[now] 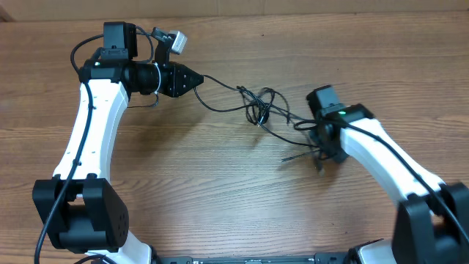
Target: Untangle cables
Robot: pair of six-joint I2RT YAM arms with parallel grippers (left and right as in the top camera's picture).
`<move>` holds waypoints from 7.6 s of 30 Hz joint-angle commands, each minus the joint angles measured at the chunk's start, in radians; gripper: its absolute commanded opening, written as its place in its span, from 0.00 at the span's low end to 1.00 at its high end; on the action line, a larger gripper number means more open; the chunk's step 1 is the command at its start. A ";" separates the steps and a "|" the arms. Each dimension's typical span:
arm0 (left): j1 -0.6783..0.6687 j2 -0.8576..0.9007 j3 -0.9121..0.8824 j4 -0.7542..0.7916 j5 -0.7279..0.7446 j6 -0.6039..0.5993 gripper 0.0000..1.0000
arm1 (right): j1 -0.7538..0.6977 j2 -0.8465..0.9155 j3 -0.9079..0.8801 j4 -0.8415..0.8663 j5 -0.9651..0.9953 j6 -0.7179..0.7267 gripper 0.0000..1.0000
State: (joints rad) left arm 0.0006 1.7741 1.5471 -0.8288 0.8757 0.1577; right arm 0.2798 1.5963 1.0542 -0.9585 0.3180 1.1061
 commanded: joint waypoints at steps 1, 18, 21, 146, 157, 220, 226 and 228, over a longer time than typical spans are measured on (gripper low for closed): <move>0.007 -0.026 0.033 0.008 0.008 0.014 0.04 | -0.035 -0.082 0.008 0.003 0.107 -0.050 0.04; -0.247 0.002 0.031 -0.008 -0.377 -0.111 1.00 | -0.021 -0.121 0.008 0.208 -0.628 -0.794 0.04; -0.278 0.029 0.031 0.010 -0.470 -0.182 1.00 | -0.021 -0.121 0.008 0.039 -0.452 -0.632 0.04; 0.594 0.256 0.227 0.773 -0.635 -0.450 0.04 | -0.609 0.120 -0.020 0.142 -0.331 -0.431 1.00; 0.488 0.466 0.227 0.698 -0.419 -0.472 0.41 | -0.609 0.120 -0.020 0.142 -0.332 -0.431 1.00; -0.428 0.093 0.236 0.203 -0.512 0.119 1.00 | -0.629 -0.551 0.004 -0.227 -0.372 -0.578 1.00; -0.519 0.146 0.236 0.111 -0.468 0.229 1.00 | -0.629 -0.581 0.149 -0.267 -0.373 -0.490 1.00; -0.550 0.153 0.236 0.081 -0.423 0.292 1.00 | -0.629 -0.593 0.200 -0.295 -0.372 -0.457 1.00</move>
State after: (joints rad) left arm -0.4957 1.9060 1.7741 -0.7200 0.3473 0.2970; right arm -0.3458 1.0489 1.1522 -1.2373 -0.0456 0.6033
